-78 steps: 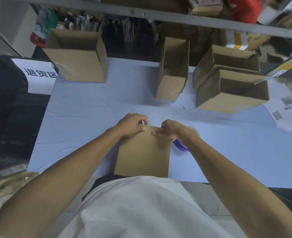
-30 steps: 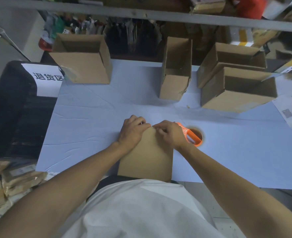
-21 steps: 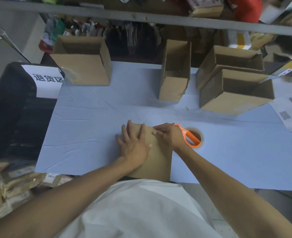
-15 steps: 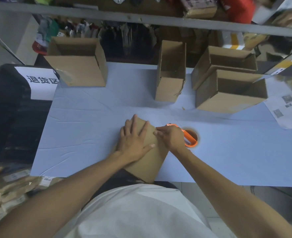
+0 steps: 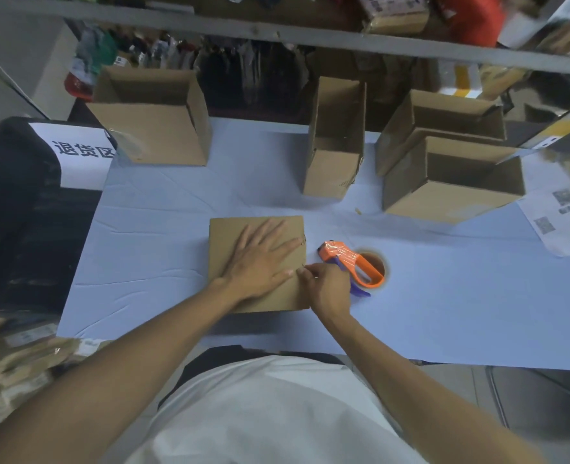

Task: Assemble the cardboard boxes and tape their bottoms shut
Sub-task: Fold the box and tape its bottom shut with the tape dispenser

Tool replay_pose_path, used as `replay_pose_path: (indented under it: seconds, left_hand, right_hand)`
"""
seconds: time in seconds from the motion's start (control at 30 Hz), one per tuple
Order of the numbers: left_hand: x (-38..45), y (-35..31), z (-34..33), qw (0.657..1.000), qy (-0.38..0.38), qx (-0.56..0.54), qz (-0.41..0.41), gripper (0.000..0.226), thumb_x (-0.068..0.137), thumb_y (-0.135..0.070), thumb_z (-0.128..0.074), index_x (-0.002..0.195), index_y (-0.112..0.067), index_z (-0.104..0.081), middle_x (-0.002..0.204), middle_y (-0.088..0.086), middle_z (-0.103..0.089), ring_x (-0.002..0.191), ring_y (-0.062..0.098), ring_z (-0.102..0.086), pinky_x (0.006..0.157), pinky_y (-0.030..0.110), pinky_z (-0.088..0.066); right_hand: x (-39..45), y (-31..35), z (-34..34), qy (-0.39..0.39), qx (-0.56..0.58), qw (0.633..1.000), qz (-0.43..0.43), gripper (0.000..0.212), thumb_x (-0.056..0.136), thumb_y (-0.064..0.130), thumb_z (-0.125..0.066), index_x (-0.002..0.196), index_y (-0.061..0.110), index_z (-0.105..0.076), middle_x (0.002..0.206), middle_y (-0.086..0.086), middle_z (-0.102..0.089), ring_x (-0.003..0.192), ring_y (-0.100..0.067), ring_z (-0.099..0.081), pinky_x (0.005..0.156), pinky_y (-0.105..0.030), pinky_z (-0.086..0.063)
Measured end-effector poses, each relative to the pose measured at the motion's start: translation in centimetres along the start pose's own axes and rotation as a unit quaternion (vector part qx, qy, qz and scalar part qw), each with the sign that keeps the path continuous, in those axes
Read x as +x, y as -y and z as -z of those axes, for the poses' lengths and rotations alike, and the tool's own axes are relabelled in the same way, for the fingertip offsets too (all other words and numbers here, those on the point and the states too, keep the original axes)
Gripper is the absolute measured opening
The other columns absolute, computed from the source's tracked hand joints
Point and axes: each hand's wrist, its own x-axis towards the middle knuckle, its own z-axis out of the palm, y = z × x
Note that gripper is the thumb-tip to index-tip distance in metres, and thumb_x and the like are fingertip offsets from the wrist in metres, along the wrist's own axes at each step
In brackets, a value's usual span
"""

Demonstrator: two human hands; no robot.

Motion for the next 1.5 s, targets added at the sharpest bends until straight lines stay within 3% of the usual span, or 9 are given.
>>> replay_pose_path:
  seconds: [0.17, 0.3, 0.4, 0.57, 0.73, 0.87, 1.03, 1.37, 1.5]
  left_hand:
    - [1.0, -1.6, 0.8, 0.998, 0.066, -0.015, 0.007, 0.042, 0.088, -0.062, -0.044, 0.129, -0.055, -0.046, 0.16, 0.011, -0.001, 0.145, 0.04, 0.009, 0.111, 0.065, 0.01]
    - [1.3, -2.1, 0.6, 0.997, 0.06, -0.042, 0.026, 0.031, 0.088, -0.057, -0.047, 0.117, -0.048, -0.052, 0.159, 0.013, -0.001, 0.144, 0.042, 0.01, 0.11, 0.066, 0.013]
    - [1.3, -2.3, 0.4, 0.997, 0.049, -0.05, 0.032, 0.03, 0.087, -0.057, -0.048, 0.114, -0.047, -0.052, 0.159, 0.012, -0.002, 0.144, 0.041, 0.01, 0.109, 0.064, 0.014]
    - [1.2, -2.5, 1.1, 0.996, 0.054, -0.056, 0.045, 0.029, 0.085, -0.058, -0.05, 0.112, -0.048, -0.054, 0.159, 0.01, -0.003, 0.144, 0.04, 0.008, 0.111, 0.064, 0.011]
    - [1.6, -3.2, 2.0, 0.991, 0.032, -0.095, 0.086, 0.035, 0.073, -0.059, -0.067, 0.108, -0.053, -0.066, 0.138, -0.001, -0.031, 0.133, 0.028, -0.019, 0.112, 0.049, -0.008]
    - [2.6, -3.6, 2.8, 0.965, 0.049, -0.247, 0.077, 0.037, 0.074, -0.026, -0.08, 0.111, -0.024, -0.074, 0.083, -0.009, -0.038, 0.103, 0.023, -0.047, 0.074, 0.023, -0.029]
    - [3.6, -2.9, 3.6, 0.958, 0.088, -0.269, 0.049, 0.024, 0.091, -0.011, -0.061, 0.112, -0.013, -0.074, 0.093, -0.004, -0.055, 0.101, 0.014, -0.053, 0.077, 0.016, -0.032]
    - [3.5, -2.6, 5.3, 0.809, 0.157, -0.55, 0.139, 0.026, 0.101, -0.01, -0.046, 0.112, -0.001, -0.068, 0.105, 0.009, -0.069, 0.096, 0.015, -0.066, 0.093, 0.029, -0.051]
    - [2.9, -2.8, 5.2, 0.741, 0.142, -0.632, 0.175, 0.021, 0.098, -0.005, -0.05, 0.106, 0.004, -0.067, 0.098, 0.012, -0.07, 0.091, 0.02, -0.069, 0.079, 0.028, -0.058]
  right_hand:
    - [0.9, -0.1, 2.8, 0.089, -0.024, 0.991, 0.094, 0.035, 0.093, 0.01, -0.056, 0.059, 0.017, -0.056, 0.058, 0.007, -0.049, 0.054, -0.009, -0.042, 0.058, -0.027, -0.031]
    - [2.7, -2.6, 5.9, -0.062, -0.145, 0.984, 0.084, 0.011, 0.092, 0.023, -0.06, 0.094, 0.016, -0.068, 0.087, -0.005, -0.064, 0.079, -0.026, -0.059, 0.064, -0.033, -0.042]
    - [3.5, -4.9, 6.7, -0.003, -0.241, 0.97, 0.025, 0.053, 0.085, 0.033, -0.07, 0.131, 0.015, -0.051, 0.12, -0.012, -0.056, 0.106, -0.032, -0.054, 0.075, -0.038, -0.048]
    - [3.1, -5.6, 5.6, 0.112, -0.299, 0.945, 0.068, 0.085, 0.082, 0.005, -0.062, 0.151, 0.017, -0.012, 0.117, -0.013, -0.056, 0.09, -0.027, -0.056, 0.07, -0.041, -0.054]
    - [3.3, -5.4, 8.6, 0.063, -0.121, 0.985, 0.104, 0.067, 0.083, 0.006, -0.049, 0.145, 0.026, -0.034, 0.126, -0.009, -0.057, 0.102, -0.028, -0.055, 0.079, -0.038, -0.05]
    - [2.5, -4.6, 10.6, 0.102, -0.042, 0.99, 0.084, 0.047, 0.077, 0.05, -0.053, 0.123, 0.045, -0.044, 0.099, 0.018, -0.064, 0.085, -0.005, -0.06, 0.067, -0.019, -0.045]
    - [2.0, -4.8, 10.9, 0.075, -0.062, 0.987, 0.125, 0.049, 0.067, 0.061, -0.075, 0.106, 0.051, -0.046, 0.084, 0.031, -0.061, 0.08, 0.003, -0.06, 0.061, -0.013, -0.046]
    - [3.0, -4.2, 10.8, 0.107, -0.098, 0.963, 0.229, 0.063, 0.068, 0.038, -0.083, 0.122, 0.037, -0.051, 0.102, 0.017, -0.061, 0.087, -0.011, -0.059, 0.071, -0.017, -0.045]
    - [3.6, -3.2, 10.5, 0.119, -0.089, 0.957, 0.249, 0.067, 0.069, 0.037, -0.085, 0.127, 0.033, -0.05, 0.108, 0.016, -0.061, 0.092, -0.012, -0.059, 0.074, -0.018, -0.048]
